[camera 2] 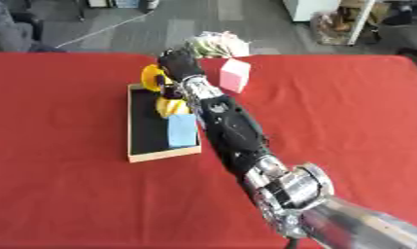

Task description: Pick up objects on the table and place them in the box.

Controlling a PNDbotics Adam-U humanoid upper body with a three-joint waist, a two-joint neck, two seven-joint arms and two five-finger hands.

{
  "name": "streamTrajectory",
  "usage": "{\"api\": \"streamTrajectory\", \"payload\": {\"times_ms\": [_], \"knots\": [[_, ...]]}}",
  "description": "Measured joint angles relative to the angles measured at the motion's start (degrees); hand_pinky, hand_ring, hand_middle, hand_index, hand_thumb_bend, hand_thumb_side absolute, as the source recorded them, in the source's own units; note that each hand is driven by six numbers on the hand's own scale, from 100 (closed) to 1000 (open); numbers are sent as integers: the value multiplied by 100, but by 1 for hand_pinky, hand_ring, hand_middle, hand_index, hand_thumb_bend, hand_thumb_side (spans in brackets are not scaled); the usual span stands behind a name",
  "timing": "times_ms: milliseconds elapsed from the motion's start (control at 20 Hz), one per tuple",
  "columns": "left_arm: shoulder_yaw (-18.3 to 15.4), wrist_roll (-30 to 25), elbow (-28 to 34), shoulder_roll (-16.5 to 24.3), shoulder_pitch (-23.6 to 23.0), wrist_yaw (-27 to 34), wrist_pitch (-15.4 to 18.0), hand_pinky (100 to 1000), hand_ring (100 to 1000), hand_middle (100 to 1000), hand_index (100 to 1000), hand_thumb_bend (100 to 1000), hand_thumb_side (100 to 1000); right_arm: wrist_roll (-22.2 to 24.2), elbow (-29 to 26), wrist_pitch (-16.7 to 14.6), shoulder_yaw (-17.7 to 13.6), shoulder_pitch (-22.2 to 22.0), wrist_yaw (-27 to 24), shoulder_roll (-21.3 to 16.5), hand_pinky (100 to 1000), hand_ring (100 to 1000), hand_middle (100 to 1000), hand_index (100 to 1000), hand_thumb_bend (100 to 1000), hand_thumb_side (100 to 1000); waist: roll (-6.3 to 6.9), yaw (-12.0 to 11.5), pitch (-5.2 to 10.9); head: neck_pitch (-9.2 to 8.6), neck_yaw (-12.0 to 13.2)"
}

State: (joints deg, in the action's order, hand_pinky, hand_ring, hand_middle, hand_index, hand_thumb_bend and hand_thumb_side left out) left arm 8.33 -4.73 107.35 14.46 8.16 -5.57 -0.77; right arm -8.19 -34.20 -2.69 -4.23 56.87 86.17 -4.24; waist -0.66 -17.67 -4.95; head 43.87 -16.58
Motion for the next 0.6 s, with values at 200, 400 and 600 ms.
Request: {"api": "streamTrajectory", "payload": {"times_ms": [200,400,600], "knots": [[0,-2,0,-34,0,-2,0,789,614,608,867,100,718,5,-1,4,-1,8,100,-4,731,719,676,764,100,285,0,44,0,0,4],[-1,-9,0,-34,0,-8,1,790,615,609,869,100,719,87,-52,-72,0,58,120,-16,748,745,713,808,100,297,0,71,0,-1,9],[-3,-32,0,-34,0,-16,4,792,615,610,869,100,722,268,-137,-173,1,99,135,-59,753,757,737,840,100,281,0,83,0,-1,9]]}}
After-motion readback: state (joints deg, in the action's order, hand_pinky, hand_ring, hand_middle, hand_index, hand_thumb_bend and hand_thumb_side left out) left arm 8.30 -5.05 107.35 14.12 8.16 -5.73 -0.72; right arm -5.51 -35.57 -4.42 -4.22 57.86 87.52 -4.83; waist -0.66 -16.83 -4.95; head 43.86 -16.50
